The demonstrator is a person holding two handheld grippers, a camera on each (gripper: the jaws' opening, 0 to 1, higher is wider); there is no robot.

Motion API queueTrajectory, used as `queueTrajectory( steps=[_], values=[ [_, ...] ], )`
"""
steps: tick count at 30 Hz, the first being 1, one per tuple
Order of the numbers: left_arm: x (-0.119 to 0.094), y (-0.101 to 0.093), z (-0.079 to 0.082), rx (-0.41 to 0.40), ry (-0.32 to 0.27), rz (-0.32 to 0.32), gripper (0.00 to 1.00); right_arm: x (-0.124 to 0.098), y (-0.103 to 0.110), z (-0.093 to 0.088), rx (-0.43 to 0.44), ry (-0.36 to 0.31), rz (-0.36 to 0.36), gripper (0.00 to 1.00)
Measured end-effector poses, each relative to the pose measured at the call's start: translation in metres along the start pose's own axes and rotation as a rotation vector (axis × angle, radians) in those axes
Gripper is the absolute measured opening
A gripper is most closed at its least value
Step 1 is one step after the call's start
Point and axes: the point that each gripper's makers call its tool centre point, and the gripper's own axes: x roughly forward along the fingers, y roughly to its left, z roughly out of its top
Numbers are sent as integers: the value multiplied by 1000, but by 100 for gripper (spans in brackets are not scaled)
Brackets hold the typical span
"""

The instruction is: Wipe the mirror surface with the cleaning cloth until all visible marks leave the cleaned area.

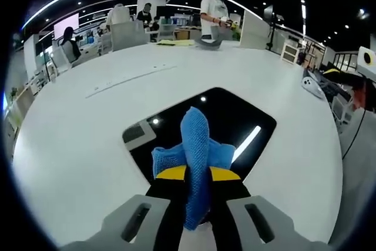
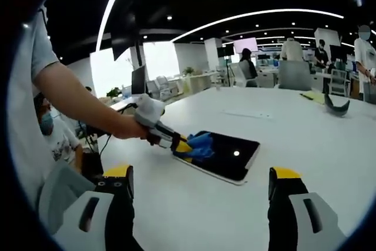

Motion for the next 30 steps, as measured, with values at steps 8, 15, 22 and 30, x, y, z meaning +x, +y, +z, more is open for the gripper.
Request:
queueTrajectory(
  steps=[8, 15, 22, 30],
  values=[
    [3, -6, 1, -6, -1, -1, 10, 7, -7, 2, -28, 0, 30, 97],
    [7, -15, 2, -5, -6, -17, 10, 11, -14, -6, -33, 12, 31, 97],
    [11, -24, 5, 3, -23, -45, 9, 15, -21, -8, -41, 11, 11, 98],
    [18, -35, 10, 24, -29, -69, 9, 21, -28, -16, -26, 39, -8, 100]
  ],
)
